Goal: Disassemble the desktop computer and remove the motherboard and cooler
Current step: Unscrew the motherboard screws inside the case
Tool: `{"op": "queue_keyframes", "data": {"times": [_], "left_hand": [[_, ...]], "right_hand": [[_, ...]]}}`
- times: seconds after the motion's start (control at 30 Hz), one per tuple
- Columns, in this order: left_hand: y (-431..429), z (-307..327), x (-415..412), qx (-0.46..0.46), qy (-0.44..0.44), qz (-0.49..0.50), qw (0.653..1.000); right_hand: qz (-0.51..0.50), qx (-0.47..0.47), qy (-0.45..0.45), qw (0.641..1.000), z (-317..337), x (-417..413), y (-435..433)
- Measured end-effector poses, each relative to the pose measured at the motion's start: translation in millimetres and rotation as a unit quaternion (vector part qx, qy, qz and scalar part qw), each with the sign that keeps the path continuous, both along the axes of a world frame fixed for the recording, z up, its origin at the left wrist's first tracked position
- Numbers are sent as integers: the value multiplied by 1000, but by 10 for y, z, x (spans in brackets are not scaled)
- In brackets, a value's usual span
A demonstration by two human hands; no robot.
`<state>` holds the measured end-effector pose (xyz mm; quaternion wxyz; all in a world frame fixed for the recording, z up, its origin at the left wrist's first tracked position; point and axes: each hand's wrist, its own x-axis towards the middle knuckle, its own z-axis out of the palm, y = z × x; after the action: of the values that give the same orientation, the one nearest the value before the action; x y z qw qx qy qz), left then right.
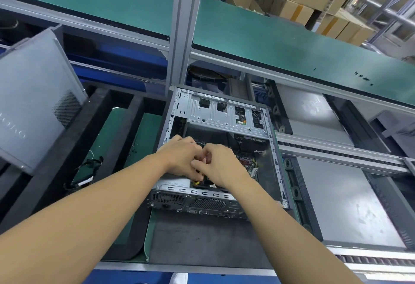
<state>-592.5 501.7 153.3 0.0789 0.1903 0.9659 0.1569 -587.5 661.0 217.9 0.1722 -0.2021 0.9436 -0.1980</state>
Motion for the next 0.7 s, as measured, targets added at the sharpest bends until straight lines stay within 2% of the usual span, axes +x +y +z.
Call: {"op": "queue_keyframes", "data": {"times": [0.17, 0.4, 0.5, 0.7], "left_hand": [[1, 4, 0, -7, -1, -7, 1000], [-26, 15, -5, 12, -7, -4, 1000], [4, 0, 14, 13, 9, 14, 1000], [-6, 18, 22, 8, 2, -2, 1000]], "right_hand": [[26, 67, 42, 997, 7, 27, -66], [23, 31, -22, 999, 3, -1, 18], [-10, -2, -3, 1000, -23, 11, 5], [7, 52, 27, 998, -10, 30, -67]]}}
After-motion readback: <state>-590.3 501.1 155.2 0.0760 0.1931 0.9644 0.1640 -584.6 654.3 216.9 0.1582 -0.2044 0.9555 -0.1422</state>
